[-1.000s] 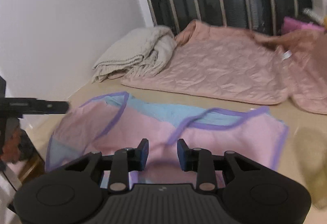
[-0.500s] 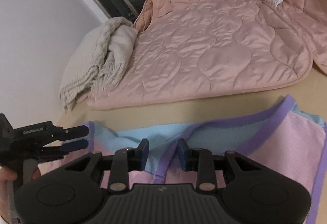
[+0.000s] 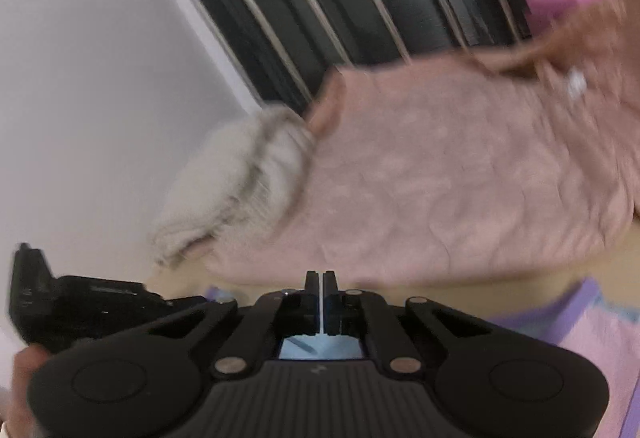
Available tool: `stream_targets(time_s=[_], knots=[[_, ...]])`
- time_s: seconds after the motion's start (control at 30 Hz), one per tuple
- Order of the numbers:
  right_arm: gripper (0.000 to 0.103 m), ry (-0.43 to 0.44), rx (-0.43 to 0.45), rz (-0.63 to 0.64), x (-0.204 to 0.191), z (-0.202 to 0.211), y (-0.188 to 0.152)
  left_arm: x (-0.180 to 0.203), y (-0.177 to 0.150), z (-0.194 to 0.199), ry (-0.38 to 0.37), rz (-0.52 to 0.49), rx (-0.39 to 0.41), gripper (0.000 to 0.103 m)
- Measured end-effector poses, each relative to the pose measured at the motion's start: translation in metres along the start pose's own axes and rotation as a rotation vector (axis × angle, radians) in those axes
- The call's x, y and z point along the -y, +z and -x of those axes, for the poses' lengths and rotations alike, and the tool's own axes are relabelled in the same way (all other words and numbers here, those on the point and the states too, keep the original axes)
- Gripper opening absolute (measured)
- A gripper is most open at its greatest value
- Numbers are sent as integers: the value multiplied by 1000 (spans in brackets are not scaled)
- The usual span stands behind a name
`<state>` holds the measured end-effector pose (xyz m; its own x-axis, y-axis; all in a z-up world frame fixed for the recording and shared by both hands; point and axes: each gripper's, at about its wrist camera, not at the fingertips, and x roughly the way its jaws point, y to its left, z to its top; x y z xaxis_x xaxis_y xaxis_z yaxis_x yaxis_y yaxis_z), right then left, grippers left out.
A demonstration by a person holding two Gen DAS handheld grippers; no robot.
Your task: Fold clothes
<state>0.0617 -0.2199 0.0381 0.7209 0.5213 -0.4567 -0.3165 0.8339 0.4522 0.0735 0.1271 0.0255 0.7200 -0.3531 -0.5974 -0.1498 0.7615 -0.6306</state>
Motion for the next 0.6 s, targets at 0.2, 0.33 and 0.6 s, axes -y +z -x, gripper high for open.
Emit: stream_targets(time_s=[0.2,0.33,0.6], knots=[[19,-138,-178,8,6,-18,-4,12,4,-26,31,-17,-73,55],[21,-172,-204,41,4,-24,-12,17,-3,-38,49,-46,-83,32],[2,-253,-132,286,-31,-36,-24,5,-8,-23,-53,-10,4,4]])
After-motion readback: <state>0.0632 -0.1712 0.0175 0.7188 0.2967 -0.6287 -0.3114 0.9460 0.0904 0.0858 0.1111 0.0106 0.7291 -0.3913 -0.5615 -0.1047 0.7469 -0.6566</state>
